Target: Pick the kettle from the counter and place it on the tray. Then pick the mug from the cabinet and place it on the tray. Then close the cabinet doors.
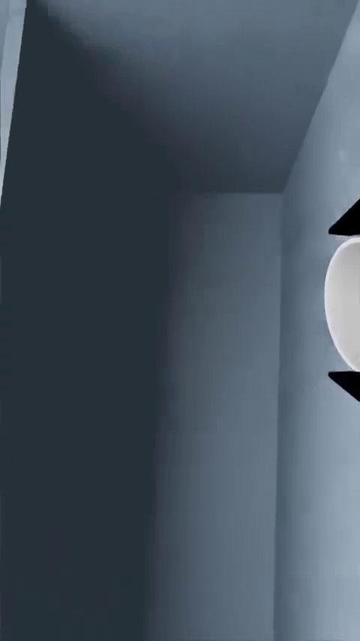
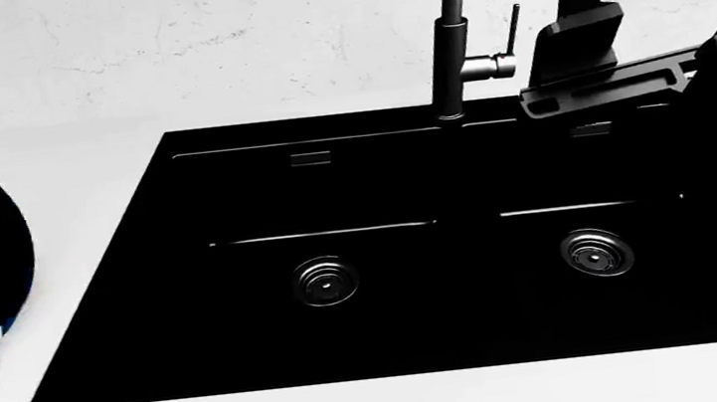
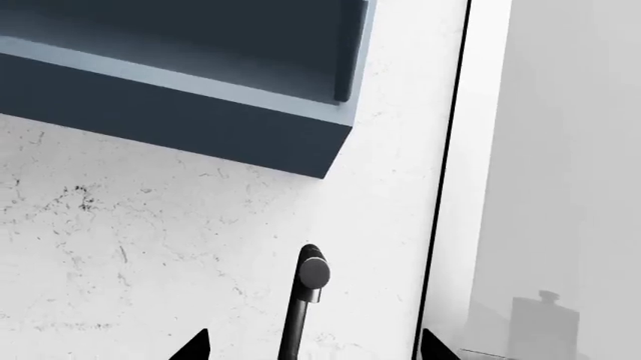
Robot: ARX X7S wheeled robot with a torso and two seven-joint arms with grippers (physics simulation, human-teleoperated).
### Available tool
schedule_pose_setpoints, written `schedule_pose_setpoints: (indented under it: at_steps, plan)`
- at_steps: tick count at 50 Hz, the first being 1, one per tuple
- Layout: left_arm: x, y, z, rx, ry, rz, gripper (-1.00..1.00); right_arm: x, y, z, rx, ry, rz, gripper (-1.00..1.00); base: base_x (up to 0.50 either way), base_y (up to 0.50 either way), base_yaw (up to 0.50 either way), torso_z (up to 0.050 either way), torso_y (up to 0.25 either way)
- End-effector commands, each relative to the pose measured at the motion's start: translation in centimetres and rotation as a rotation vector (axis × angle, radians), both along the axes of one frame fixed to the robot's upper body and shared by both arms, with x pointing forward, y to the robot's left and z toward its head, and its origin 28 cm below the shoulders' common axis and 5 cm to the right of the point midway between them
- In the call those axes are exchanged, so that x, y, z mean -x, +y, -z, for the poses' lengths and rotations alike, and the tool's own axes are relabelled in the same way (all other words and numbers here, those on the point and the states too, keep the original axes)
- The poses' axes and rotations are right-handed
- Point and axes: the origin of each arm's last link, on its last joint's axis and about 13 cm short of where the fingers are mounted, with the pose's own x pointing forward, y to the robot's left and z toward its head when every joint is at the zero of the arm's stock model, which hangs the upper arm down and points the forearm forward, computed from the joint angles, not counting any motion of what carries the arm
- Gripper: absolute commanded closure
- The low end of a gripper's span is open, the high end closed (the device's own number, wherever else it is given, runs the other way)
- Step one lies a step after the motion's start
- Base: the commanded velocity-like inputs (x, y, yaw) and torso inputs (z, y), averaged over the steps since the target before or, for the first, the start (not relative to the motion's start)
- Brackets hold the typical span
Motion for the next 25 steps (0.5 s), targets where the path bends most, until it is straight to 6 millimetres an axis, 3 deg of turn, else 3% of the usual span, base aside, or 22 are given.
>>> schedule_pose_setpoints:
  at_steps: [1,8,14,21,25]
  plan:
    - [0.5,-0.7,8.1,-0.109,0.093,0.107,1.0,-0.3,0.2,0.5,-0.005,0.01,-0.007,-1.0,0.0,0.0,0.0,0.0,0.0]
    - [-2.5,-0.3,10.9,-0.129,0.186,0.057,1.0,-0.6,0.2,0.8,-0.01,0.021,-0.009,-1.0,0.0,0.0,0.0,0.0,0.0]
    - [-4.7,1.5,10.8,-0.129,0.248,-0.078,1.0,-0.7,0.1,0.7,-0.015,0.017,-0.002,-1.0,0.0,0.0,0.0,0.0,0.0]
    - [-5.4,2.9,10.0,-0.135,0.271,-0.164,1.0,-1.0,0.1,0.9,-0.009,0.014,0.032,-1.0,0.0,0.0,0.0,0.0,0.0]
    - [-5.7,3.1,10.6,-0.139,0.287,-0.177,1.0,-0.9,0.1,0.8,-0.004,0.005,0.042,-1.0,0.0,0.45,0.0,0.0,0.0]
